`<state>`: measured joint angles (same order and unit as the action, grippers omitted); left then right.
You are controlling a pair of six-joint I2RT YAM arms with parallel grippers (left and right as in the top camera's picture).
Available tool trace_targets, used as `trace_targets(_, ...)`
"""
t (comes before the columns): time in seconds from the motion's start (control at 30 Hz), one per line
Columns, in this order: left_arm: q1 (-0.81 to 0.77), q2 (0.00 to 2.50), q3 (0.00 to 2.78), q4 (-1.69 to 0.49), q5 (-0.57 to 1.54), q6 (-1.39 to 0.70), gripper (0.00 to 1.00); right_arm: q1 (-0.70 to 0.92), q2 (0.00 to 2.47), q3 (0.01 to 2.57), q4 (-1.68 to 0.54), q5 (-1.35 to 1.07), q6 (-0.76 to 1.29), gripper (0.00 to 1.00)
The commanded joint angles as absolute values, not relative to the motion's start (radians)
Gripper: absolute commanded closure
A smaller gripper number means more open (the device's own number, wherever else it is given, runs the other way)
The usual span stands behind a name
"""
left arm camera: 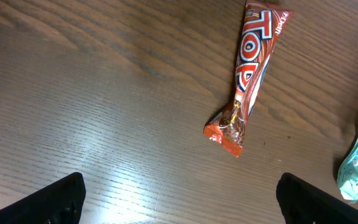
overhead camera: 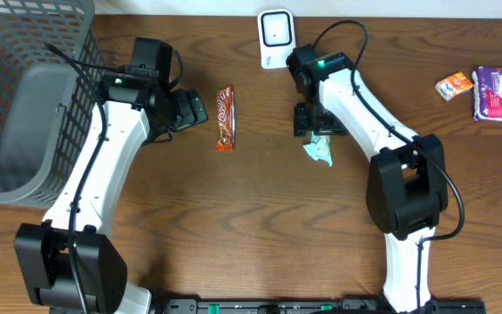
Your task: Scan the item barcode
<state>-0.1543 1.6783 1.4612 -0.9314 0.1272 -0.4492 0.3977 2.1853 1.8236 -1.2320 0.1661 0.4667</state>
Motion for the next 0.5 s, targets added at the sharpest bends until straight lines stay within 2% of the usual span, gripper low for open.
trace_targets(0.0,-0.154,1.679,1.47,-0.934,0.115,-0.45,0.02,0.415,2.164,1.823,-1.227,0.118,0.402,0.31)
trace_targets(0.47,-0.154,1.679,1.47,-0.934,0.115,-0.451,0.02,0.522,2.164,1.823,-1.195,0.245,0.433,0.35)
